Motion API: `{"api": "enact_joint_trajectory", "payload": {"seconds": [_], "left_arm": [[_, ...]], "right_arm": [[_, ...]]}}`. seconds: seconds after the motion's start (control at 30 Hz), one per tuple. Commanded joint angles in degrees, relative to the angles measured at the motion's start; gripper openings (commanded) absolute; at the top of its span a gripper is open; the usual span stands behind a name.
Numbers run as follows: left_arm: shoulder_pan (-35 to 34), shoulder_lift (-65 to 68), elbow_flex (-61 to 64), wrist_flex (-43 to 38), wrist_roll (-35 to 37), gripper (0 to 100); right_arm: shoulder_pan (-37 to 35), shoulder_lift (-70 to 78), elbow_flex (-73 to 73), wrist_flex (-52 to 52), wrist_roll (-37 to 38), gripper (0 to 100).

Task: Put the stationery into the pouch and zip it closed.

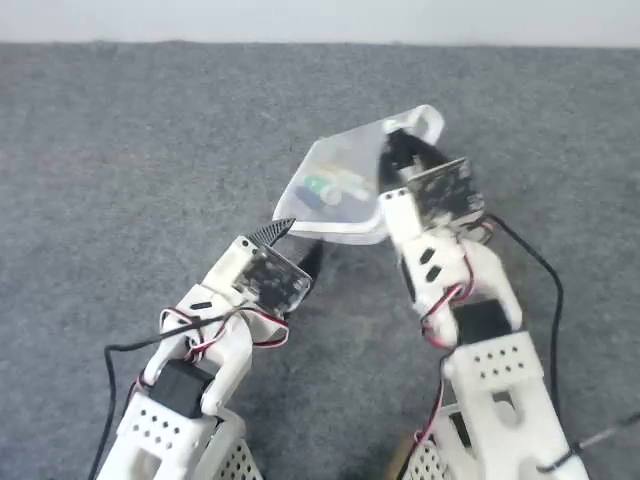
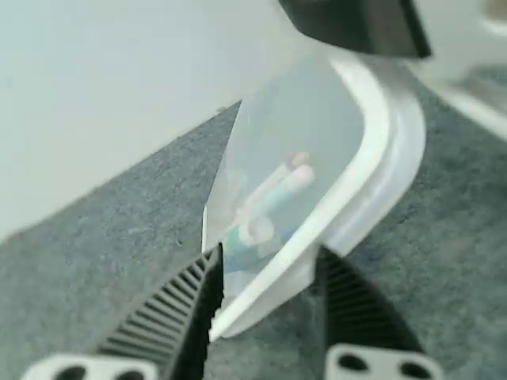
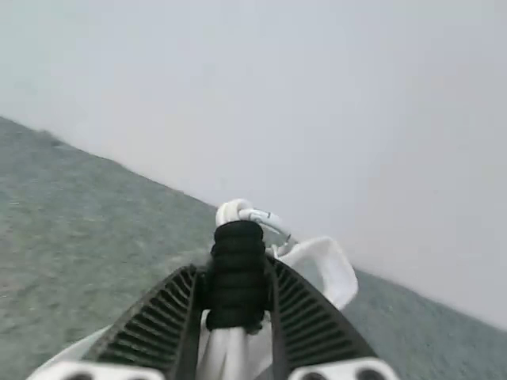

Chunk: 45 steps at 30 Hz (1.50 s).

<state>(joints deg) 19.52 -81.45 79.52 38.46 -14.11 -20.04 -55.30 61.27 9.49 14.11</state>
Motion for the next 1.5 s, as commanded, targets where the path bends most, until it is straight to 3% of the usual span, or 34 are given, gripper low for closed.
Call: {"api": "enact_joint_trajectory", "payload": {"seconds": [0.0, 0.3, 0.47, 0.8, 1.17, 1.47], "left_arm": [[-0.4, -0.9, -0.9, -1.7, 5.6, 25], [0.1, -0.9, -1.6, -1.7, 5.9, 25], [0.4, -1.5, -2.7, 0.9, 5.7, 25], [2.7, -22.8, 0.3, 12.3, 5.5, 25], [2.5, -21.9, 1.1, 10.9, 4.3, 25], [0.3, -21.7, 5.6, 3.8, 4.3, 25]], "right_arm": [[-4.9, -5.8, -0.4, 3.4, 2.5, 0.6], [-12.3, -13.1, -0.4, 11.5, 2.5, 0.6], [-11.8, -12.5, -0.4, 10.5, 2.5, 0.6], [-9.1, -8.0, -0.2, 6.5, 2.5, 0.6], [-10.8, -8.0, -0.1, 7.3, 2.5, 0.6], [-12.4, -8.9, -0.1, 10.6, 2.5, 0.6]]}}
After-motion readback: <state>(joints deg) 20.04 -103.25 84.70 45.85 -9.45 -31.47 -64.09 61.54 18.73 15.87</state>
